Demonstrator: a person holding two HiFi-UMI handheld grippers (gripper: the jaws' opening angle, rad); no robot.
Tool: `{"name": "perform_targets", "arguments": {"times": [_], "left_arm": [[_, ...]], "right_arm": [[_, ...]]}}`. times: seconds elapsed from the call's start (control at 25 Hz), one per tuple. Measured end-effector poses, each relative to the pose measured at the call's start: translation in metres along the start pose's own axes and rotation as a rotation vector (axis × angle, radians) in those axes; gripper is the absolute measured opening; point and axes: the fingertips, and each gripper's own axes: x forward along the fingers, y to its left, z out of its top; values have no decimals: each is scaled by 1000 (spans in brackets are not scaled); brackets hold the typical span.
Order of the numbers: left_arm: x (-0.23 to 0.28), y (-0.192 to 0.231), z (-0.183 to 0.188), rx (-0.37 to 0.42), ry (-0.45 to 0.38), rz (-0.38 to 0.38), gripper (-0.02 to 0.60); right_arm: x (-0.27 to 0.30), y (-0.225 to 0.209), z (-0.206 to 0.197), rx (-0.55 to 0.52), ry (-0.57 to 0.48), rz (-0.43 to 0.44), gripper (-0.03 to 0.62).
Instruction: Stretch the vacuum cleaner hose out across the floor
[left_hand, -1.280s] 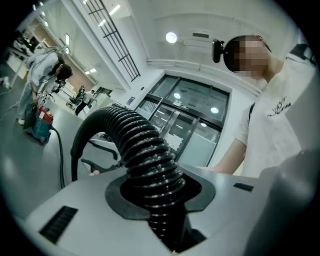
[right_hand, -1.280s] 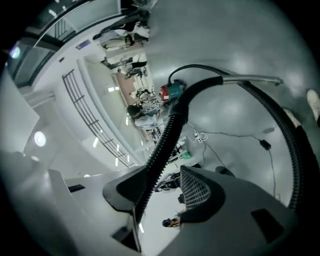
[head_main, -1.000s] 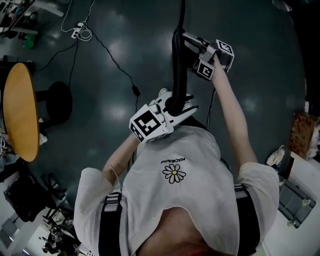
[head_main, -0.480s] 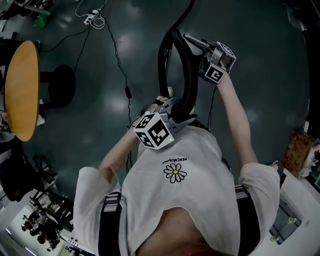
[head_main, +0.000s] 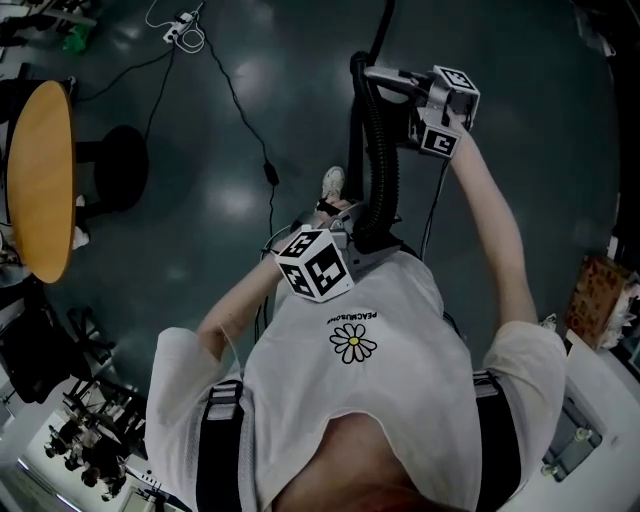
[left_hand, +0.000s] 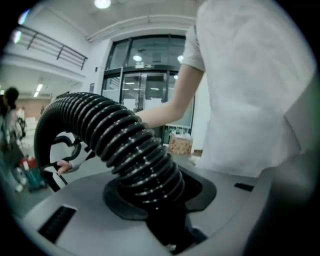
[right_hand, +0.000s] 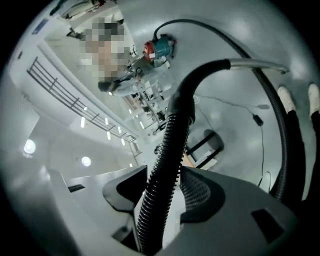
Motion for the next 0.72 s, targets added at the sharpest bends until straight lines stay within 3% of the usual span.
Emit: {"name": "perform_targets", "arguments": {"times": [0.12,0.24,0.36,0.44,0.52,0.64,0.72], "left_arm": [[5,15,12,-191,-109,5,132],[0,35,0,-281,-124,63,131],[-22,58,-16,-394,-189,144,132],[-38,69,-16,-367,-211,206,135],[-48,72,-4,-278,-191,228,145],[-57,78,30,-145,-172,241,152],[-60,85,48,-117,-160,250,152]], "right_arm": [[-7,-4,25,-22,-129,-48,193],[-19,36,28,-171,-172,63,193],[-23,90,-1,-404,-105,233,193],[-31,126,-31,-554,-35,377,193],[-44,154,-53,-674,26,486,193],[-60,185,-70,-796,77,558,193],[-59,207,-89,-866,96,573,193]]}}
